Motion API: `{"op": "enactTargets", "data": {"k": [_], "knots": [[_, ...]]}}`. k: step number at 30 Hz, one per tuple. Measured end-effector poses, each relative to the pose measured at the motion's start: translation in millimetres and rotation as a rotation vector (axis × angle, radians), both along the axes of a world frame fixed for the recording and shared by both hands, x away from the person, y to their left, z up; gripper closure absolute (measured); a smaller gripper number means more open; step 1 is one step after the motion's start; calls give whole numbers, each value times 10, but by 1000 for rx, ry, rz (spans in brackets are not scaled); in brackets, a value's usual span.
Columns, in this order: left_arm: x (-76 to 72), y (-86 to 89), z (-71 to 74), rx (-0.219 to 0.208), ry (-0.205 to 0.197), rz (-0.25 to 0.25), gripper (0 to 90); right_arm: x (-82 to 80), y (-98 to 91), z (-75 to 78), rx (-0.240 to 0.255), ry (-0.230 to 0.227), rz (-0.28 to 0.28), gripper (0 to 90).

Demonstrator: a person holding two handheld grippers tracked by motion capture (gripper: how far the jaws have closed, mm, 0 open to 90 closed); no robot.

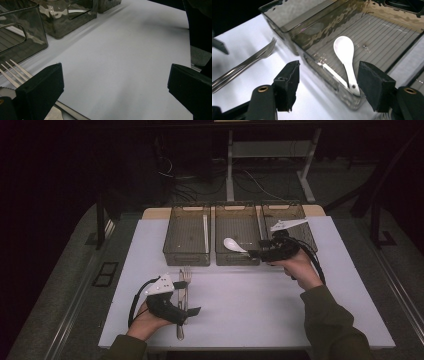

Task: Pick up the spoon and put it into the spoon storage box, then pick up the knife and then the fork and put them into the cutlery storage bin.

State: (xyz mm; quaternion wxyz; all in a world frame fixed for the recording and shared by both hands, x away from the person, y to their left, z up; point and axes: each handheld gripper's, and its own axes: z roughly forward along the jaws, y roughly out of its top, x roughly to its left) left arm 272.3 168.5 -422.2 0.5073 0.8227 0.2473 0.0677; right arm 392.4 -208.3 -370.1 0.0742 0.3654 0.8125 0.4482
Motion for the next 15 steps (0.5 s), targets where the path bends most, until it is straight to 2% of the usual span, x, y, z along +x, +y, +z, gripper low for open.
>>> {"op": "enactTargets", "data": {"k": [12, 15], "knots": [[-5, 3, 5, 6, -5, 5, 0, -355, -248, -14, 39, -36, -14, 280], [-1, 4, 2, 9, -5, 5, 0, -435, -307, -47, 58, -32, -14, 266]]}}
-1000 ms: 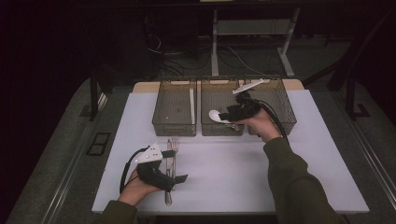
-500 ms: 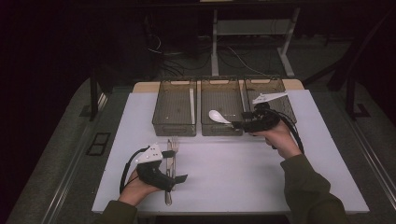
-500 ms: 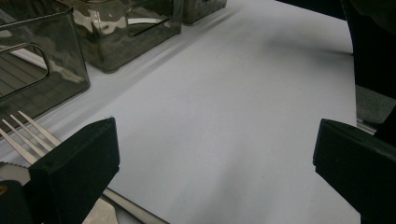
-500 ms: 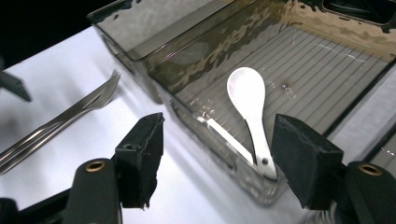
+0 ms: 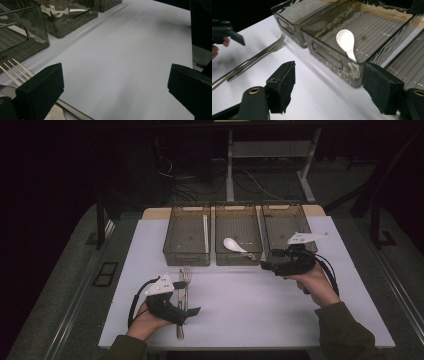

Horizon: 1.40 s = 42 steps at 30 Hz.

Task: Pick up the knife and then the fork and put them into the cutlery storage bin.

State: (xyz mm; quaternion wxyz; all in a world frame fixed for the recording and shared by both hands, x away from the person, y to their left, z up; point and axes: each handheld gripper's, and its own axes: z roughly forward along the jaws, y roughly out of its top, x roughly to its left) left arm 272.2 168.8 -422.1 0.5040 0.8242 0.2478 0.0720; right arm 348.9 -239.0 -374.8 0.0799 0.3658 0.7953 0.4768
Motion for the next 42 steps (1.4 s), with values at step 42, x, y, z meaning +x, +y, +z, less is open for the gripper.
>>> {"op": "enactTargets", "data": {"k": [42], "knots": [[-22, 60, 26, 64, 3, 83, 210, -940, -589, -595, -81, -46, -126, 173]]}}
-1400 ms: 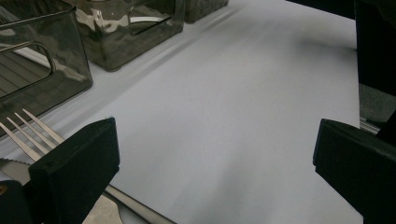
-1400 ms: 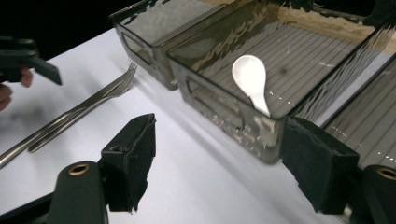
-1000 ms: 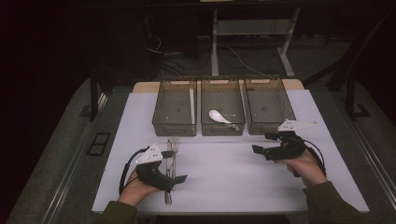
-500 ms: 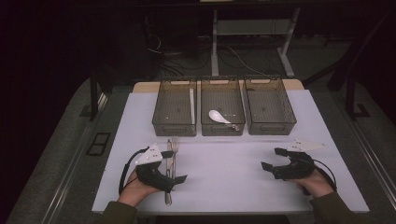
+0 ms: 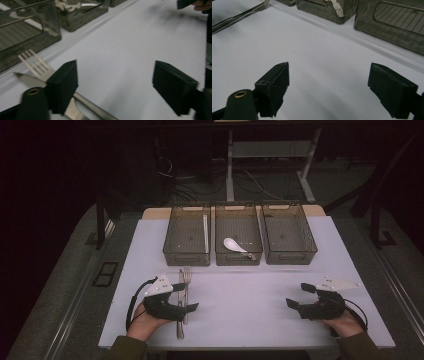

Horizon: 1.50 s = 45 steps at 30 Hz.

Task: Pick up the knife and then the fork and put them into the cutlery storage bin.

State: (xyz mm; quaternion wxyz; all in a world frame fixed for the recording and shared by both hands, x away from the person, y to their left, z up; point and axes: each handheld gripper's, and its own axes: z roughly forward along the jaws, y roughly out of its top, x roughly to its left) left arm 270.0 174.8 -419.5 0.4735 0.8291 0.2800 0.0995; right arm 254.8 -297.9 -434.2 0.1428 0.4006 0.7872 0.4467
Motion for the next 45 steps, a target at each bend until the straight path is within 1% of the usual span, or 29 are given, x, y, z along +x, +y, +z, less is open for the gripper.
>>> {"op": "enactTargets", "data": {"k": [2, 4, 6, 9, 11, 13, 14, 16, 17, 18, 19, 20, 25, 27, 28, 30, 31, 34, 35, 36, 37, 40, 45], "knots": [[22, 28, -2, 14, 8, 30, 285, -3, 14, -4, -9, 0, -1, 172], [36, 65, 2, 13, 4, 52, 386, -8, 25, -3, -17, -4, 5, 172], [47, 99, 7, 17, 6, 69, 457, -7, 31, -5, -20, -5, 6, 172], [87, 129, 2, 34, -4, 79, 573, -6, 39, -8, -26, -7, 7, 172], [166, 132, 2, 55, -12, 94, 642, -6, 41, -7, -24, -7, 6, 173], [259, 128, -7, 83, -12, 139, 706, -6, 41, -9, -27, -7, 3, 173], [332, 128, -12, 86, -9, 161, 738, -6, 40, -9, -27, -6, 2, 173], [447, 124, -12, 135, -19, 193, 806, -6, 38, -6, -26, -9, -1, 173], [489, 121, -15, 138, -20, 201, 846, -6, 37, -4, -26, -9, -2, 172], [555, 125, -19, 149, -19, 221, 873, -4, 35, -5, -26, -9, -2, 173], [606, 120, -32, 148, -15, 239, 885, -2, 35, -7, -25, -10, -4, 173], [655, 123, -40, 158, -5, 237, 886, -2, 33, -8, -25, -8, -6, 173], [809, 87, -112, 191, 6, 273, 887, -4, 21, -3, -21, -14, -7, 173], [850, 72, -134, 217, 13, 275, 887, -4, 19, -1, -18, -13, -8, 173], [868, 63, -146, 233, 11, 286, 887, -5, 20, 0, -17, -14, -7, 173], [902, 61, -158, 228, 25, 297, 887, -5, 22, 0, -16, -14, -8, 173], [917, 53, -162, 241, 26, 305, 887, -6, 22, 1, -16, -14, -8, 173], [962, 31, -192, 249, 33, 321, 887, -5, 19, 2, -15, -15, -9, 173], [976, 24, -204, 256, 37, 322, 887, -4, 19, 2, -15, -14, -9, 173], [987, 15, -215, 251, 42, 319, 887, -4, 19, 1, -15, -14, -10, 173], [996, 6, -221, 262, 44, 314, 887, -5, 18, 3, -16, -15, -10, 173], [1004, -36, -219, 248, 37, 317, 887, -5, 15, 5, -13, -18, -9, 173], [1014, -79, -234, 246, 43, 298, 887, -3, 15, 4, -15, -18, -9, 173]]}}
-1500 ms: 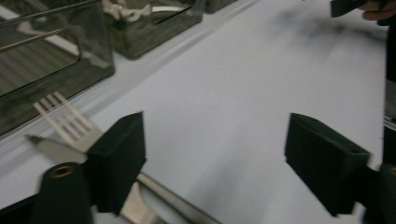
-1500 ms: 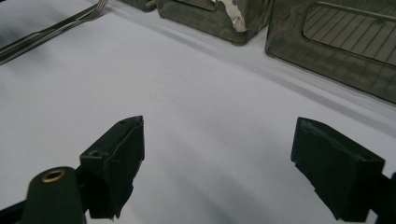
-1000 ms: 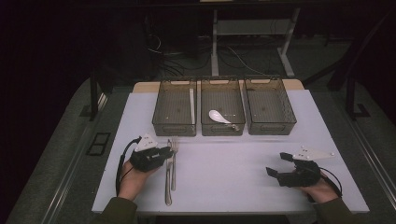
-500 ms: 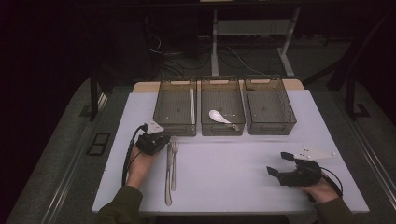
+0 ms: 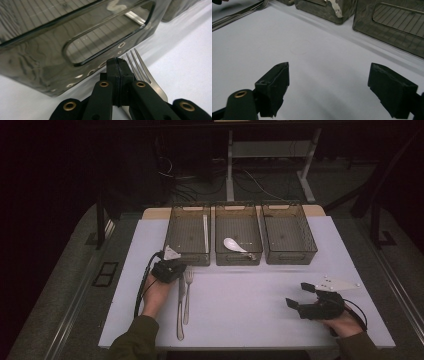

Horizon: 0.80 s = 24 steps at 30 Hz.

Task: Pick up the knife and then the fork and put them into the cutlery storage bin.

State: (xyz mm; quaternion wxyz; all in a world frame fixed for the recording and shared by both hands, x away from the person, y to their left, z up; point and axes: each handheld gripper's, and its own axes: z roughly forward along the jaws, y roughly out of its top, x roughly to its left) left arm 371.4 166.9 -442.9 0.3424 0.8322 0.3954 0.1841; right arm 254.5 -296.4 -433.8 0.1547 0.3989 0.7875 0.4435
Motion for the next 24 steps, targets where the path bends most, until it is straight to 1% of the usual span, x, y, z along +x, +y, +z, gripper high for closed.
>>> {"op": "enactTargets", "data": {"k": [3, 5, 9, 14, 15, 21, 22, 24], "knots": [[-4, -39, -10, -5, 4, -16, 887, 1, 4, -2, -1, 2, 0, 173], [-6, -63, -11, 0, 8, -32, 887, 2, 5, -3, -2, 2, 0, 173], [0, -126, -11, -5, 15, -47, 887, 2, 7, -2, -1, 1, 0, 173], [12, -273, -8, -4, 19, -76, 887, 1, 6, 0, 1, 1, -2, 173], [15, -306, -12, -12, 18, -79, 887, 2, 4, 0, 0, 1, -1, 173], [30, -498, -17, -14, 20, -124, 887, 2, 3, 1, 0, 0, 0, 173], [28, -531, -19, -22, 20, -130, 887, 1, 4, 1, 2, 0, 0, 173], [24, -593, -28, -23, 27, -144, 887, 2, 3, 1, 1, 0, 0, 173]]}}
